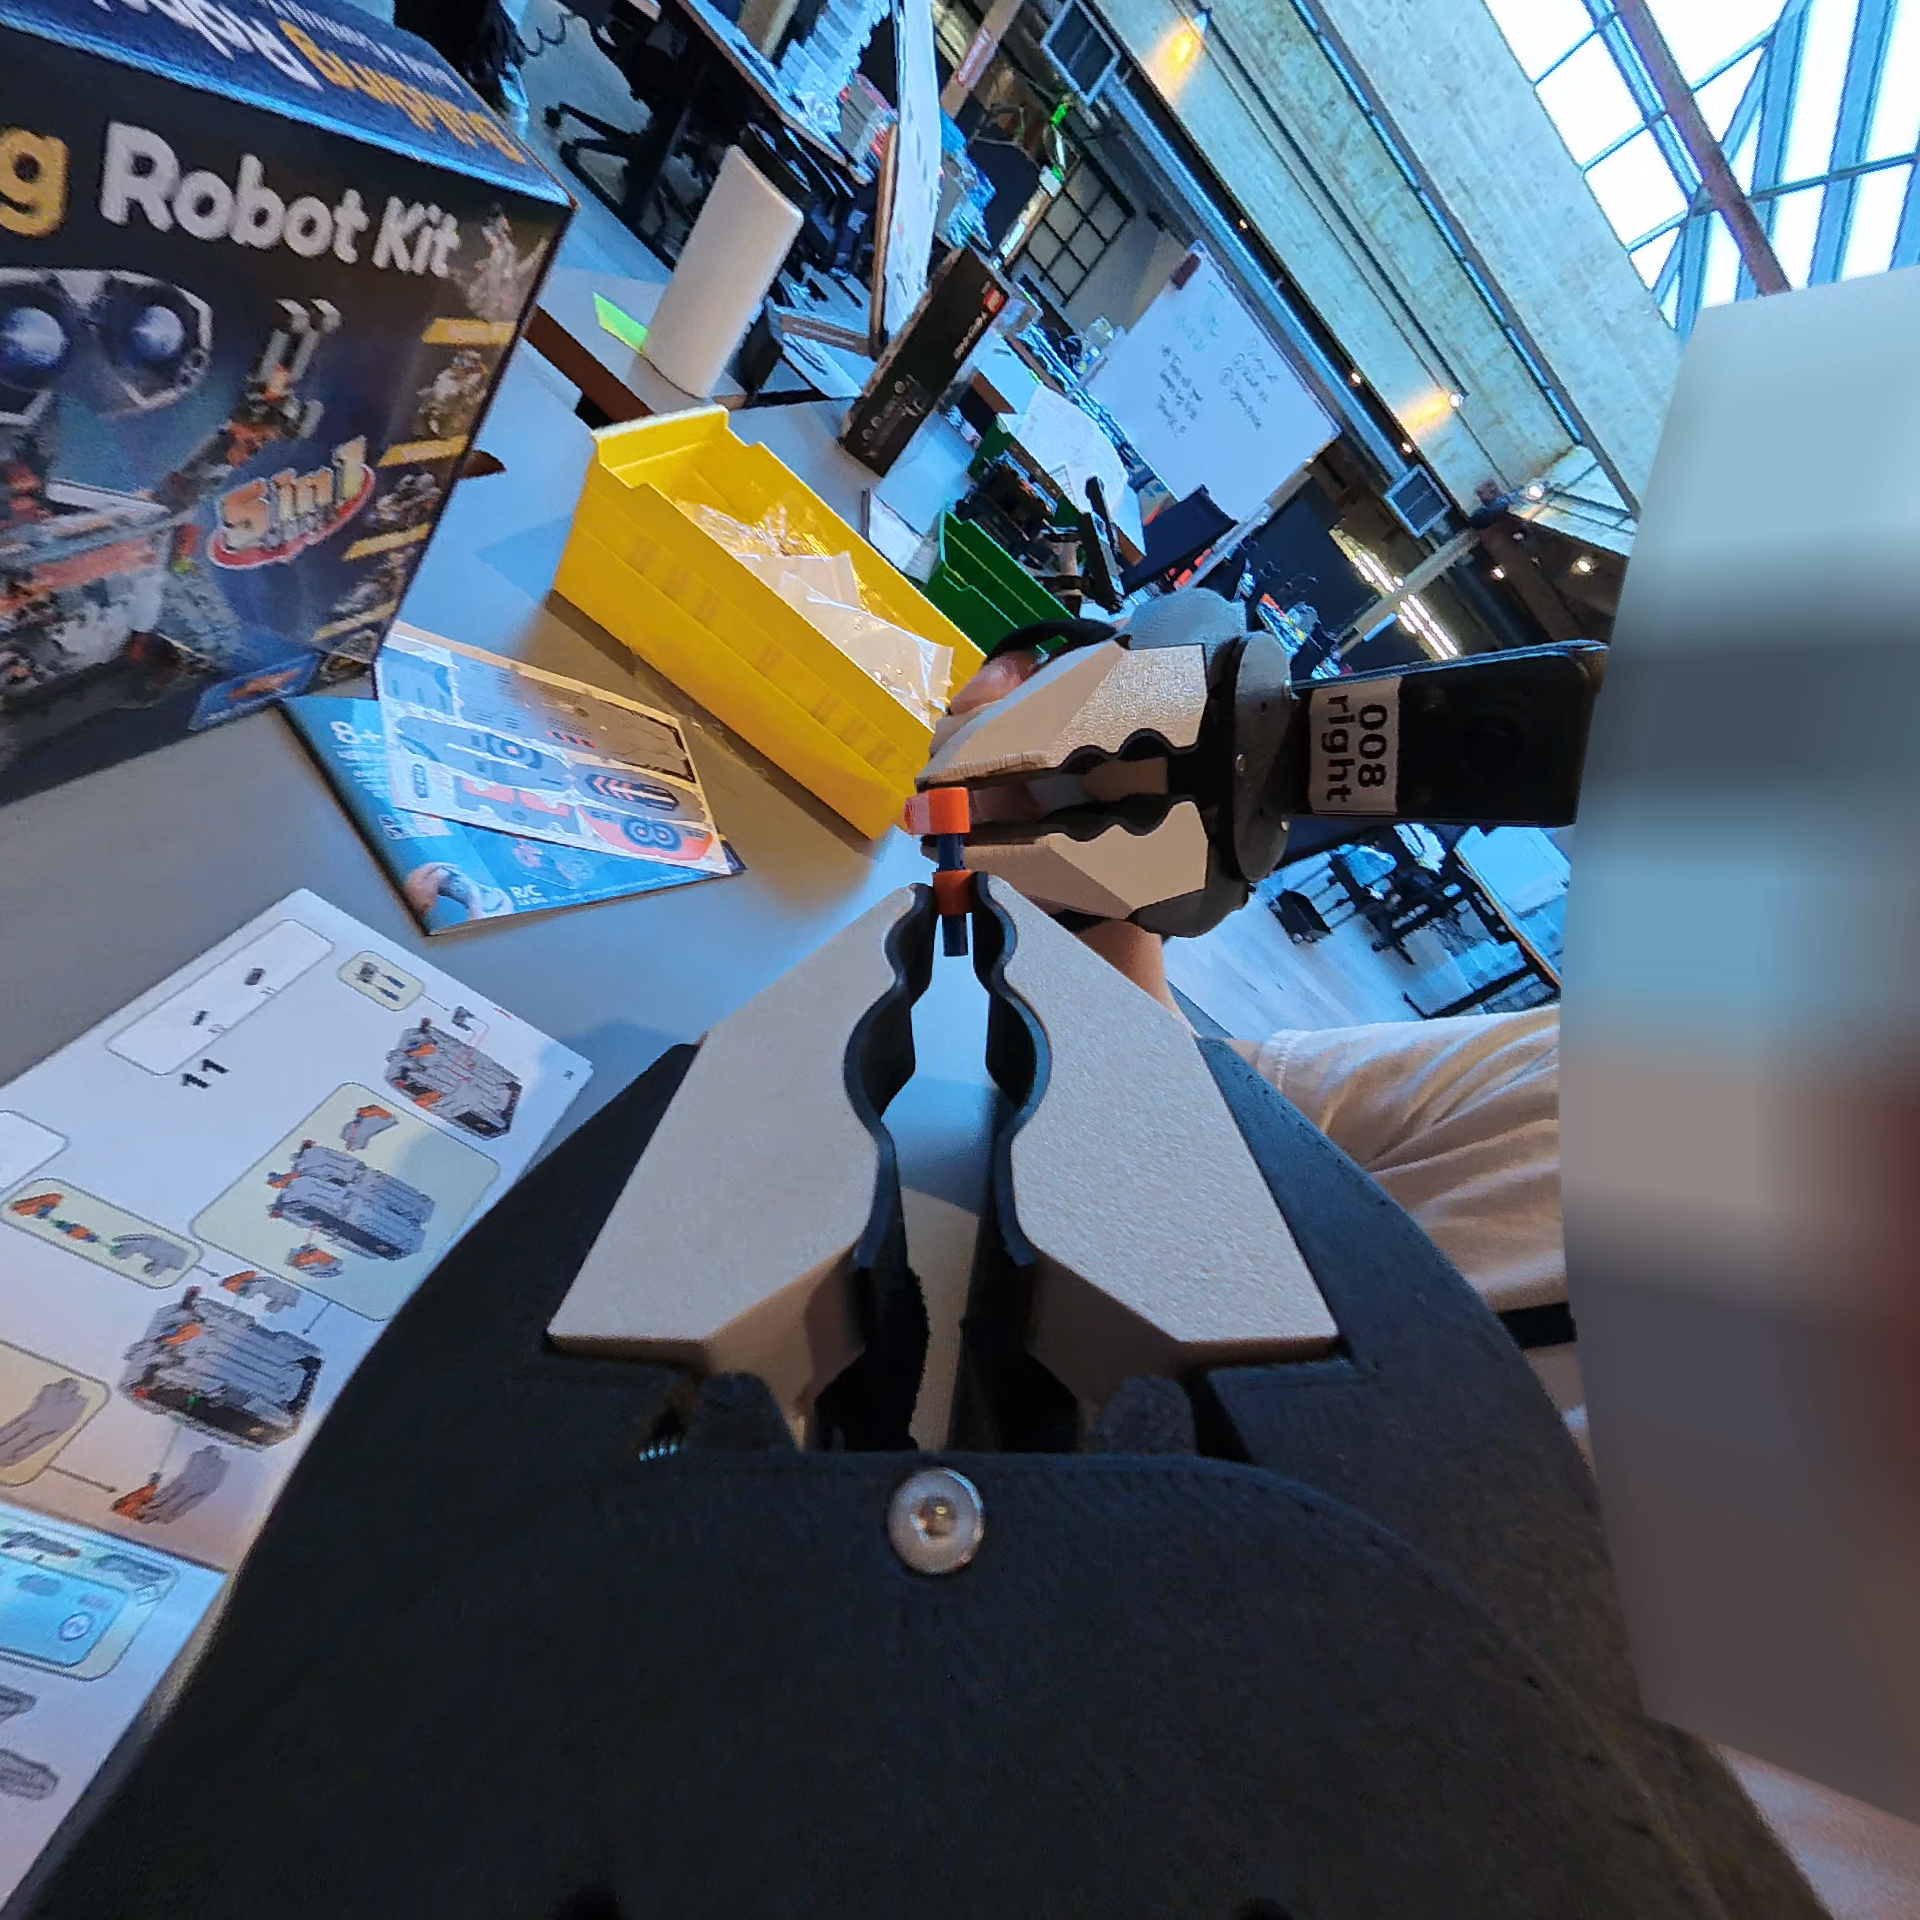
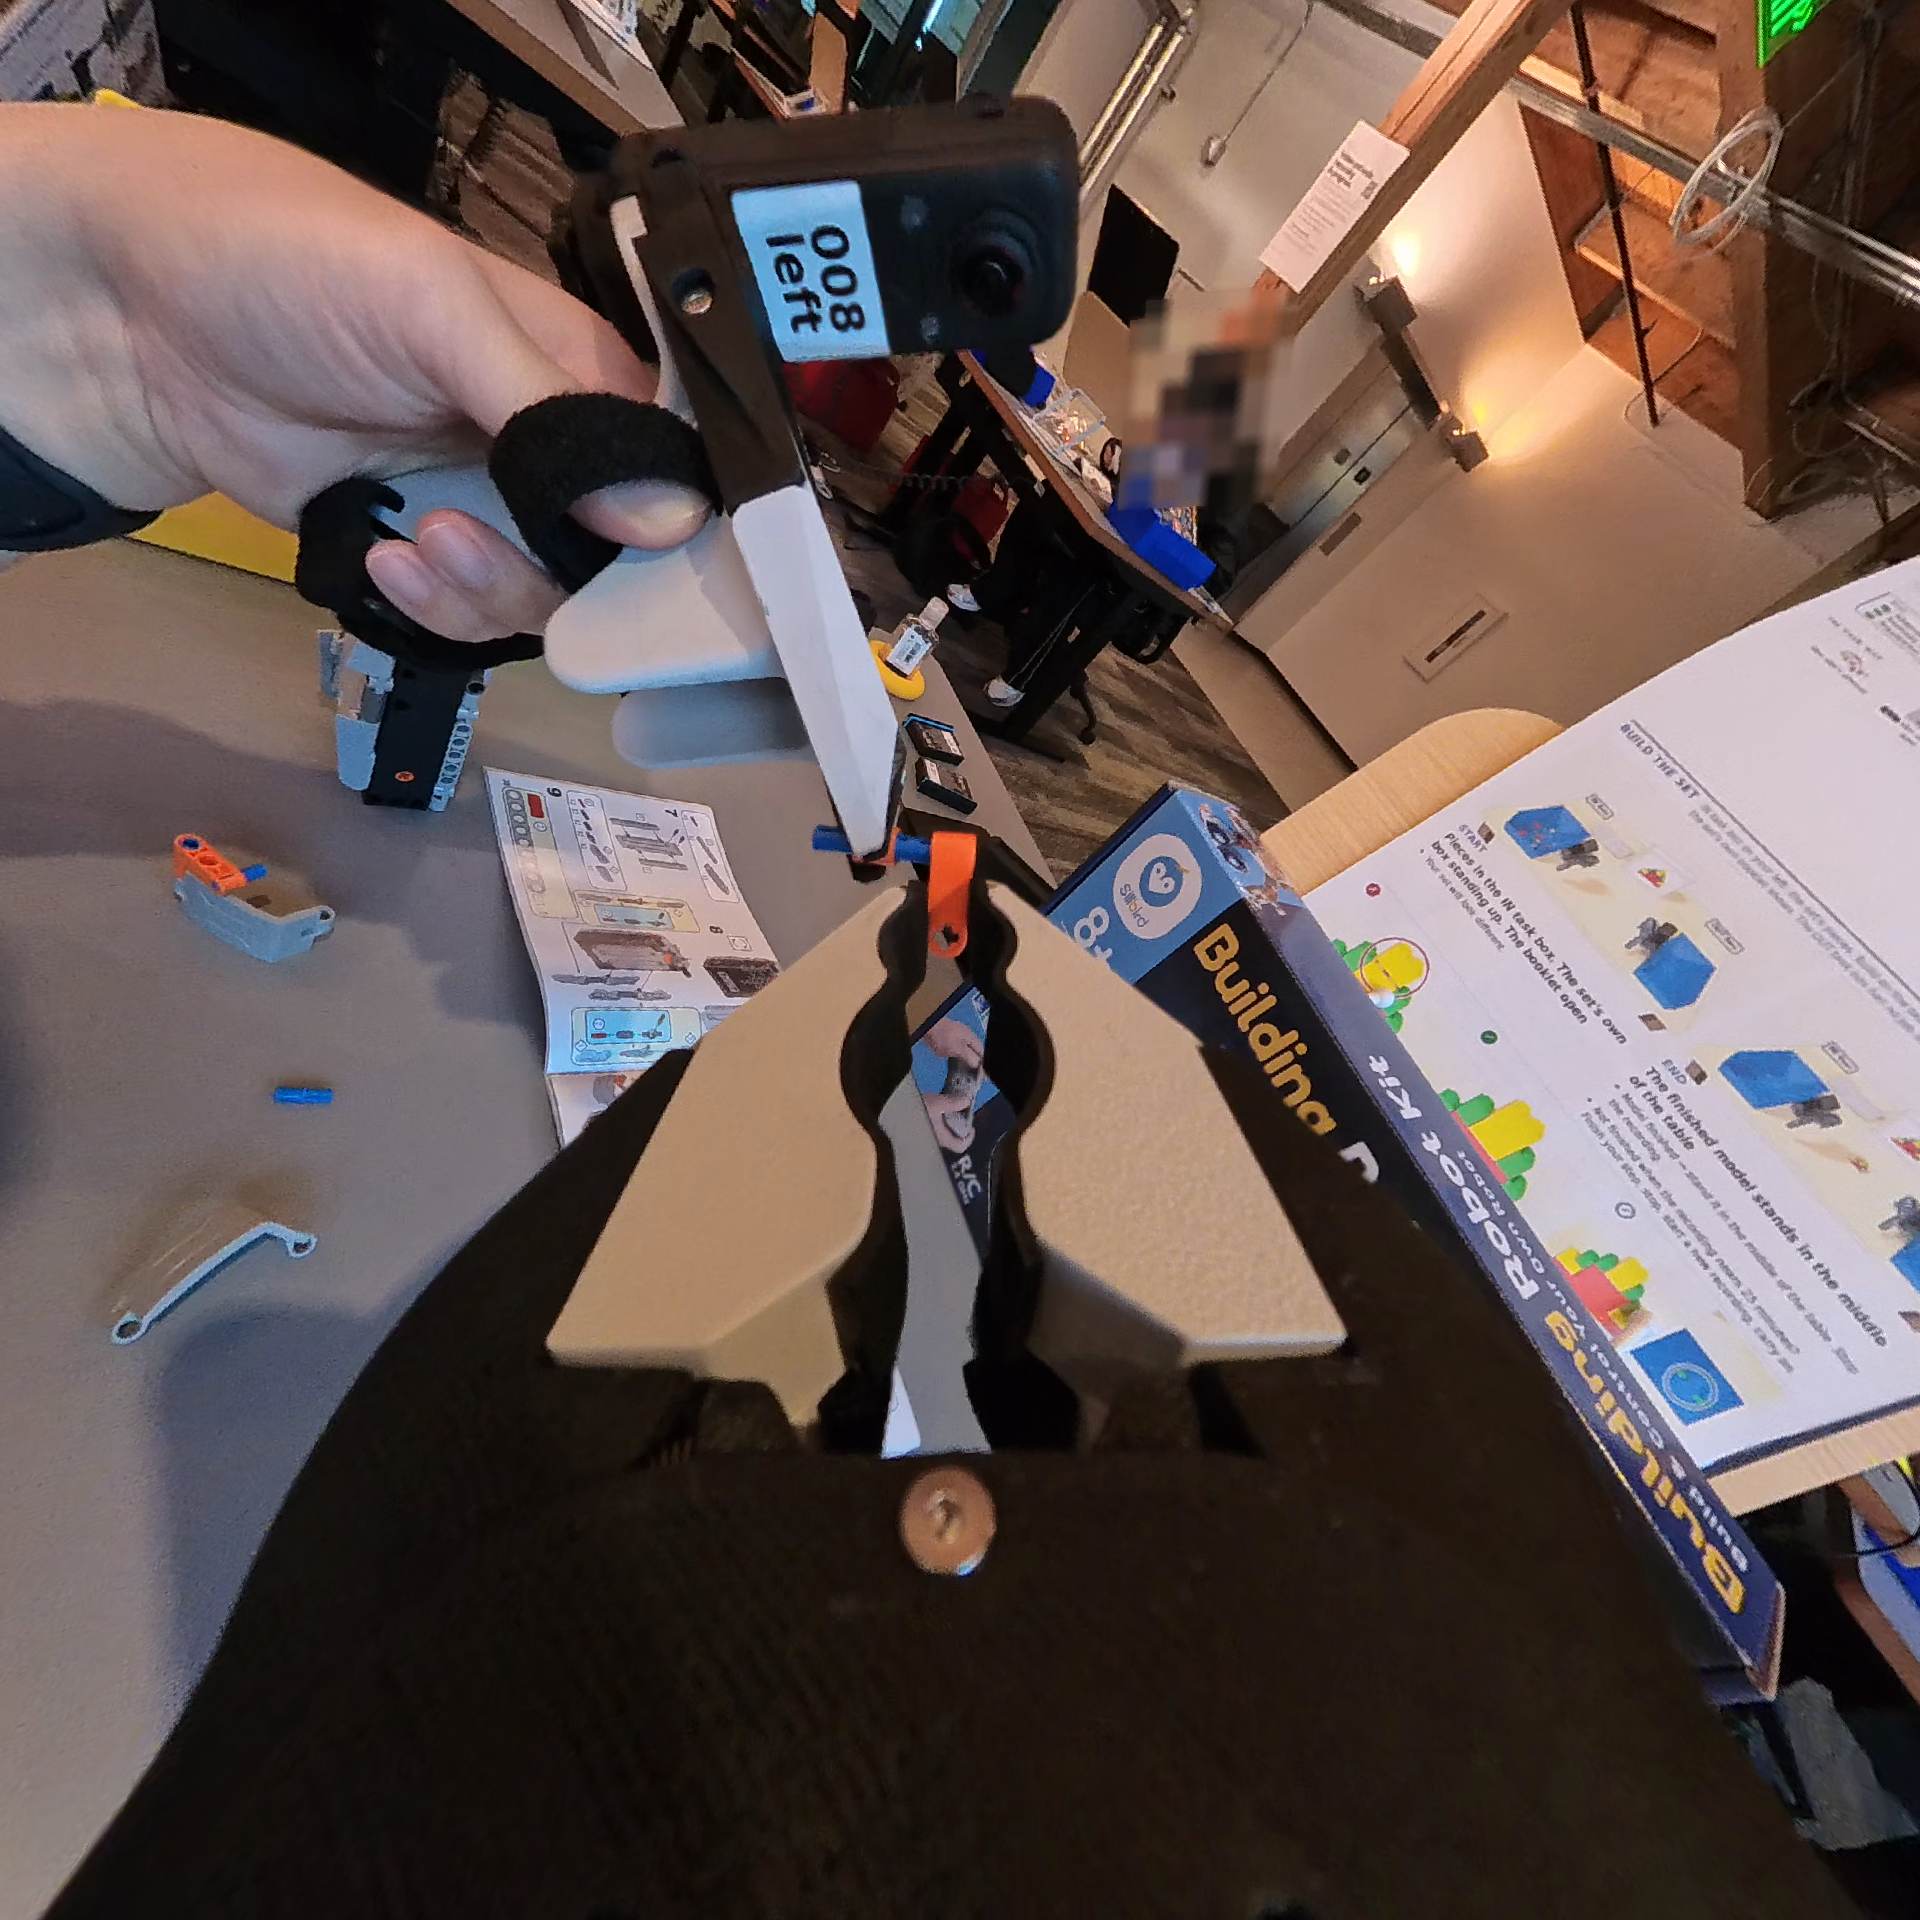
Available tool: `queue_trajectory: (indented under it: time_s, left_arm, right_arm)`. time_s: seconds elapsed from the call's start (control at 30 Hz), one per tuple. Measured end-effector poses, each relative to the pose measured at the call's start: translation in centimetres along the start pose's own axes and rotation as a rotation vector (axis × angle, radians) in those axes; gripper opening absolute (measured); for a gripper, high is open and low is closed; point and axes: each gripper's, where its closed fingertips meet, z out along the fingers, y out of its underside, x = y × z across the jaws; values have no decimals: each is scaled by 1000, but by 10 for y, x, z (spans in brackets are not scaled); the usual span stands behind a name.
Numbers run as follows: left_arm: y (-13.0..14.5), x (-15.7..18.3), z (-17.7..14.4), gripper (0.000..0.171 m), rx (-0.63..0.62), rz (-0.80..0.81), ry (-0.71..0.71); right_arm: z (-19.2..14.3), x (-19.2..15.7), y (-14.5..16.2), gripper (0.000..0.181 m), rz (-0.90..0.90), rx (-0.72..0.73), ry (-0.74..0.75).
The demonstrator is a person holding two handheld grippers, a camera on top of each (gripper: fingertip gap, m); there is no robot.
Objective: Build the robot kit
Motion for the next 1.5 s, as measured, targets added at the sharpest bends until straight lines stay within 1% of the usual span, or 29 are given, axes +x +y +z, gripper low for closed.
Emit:
queue_trajectory:
  time_s: [0.13,0.27,0.43,0.6,0.77,1.17,1.5]
  left_arm:
    - [-2,-3,-2,5,11,12,-33]
    - [-6,-4,-5,5,38,11,-37]
    - [-5,-6,-4,5,23,25,-58]
    - [-1,-8,-2,5,-3,24,-69]
    - [5,-7,1,5,-34,1,-42]
    - [13,-6,3,5,-80,-20,-16]
    - [18,-17,4,5,-92,-75,-29]
  right_arm:
    - [3,1,1,7,32,-12,16]
    - [7,4,-1,7,88,-8,43]
    - [10,2,-2,7,102,-4,46]
    - [9,0,3,7,32,-38,38]
    - [3,-3,6,7,-40,-49,2]
    - [0,-9,8,7,-107,-34,-38]
    - [6,-13,20,7,25,-17,-110]
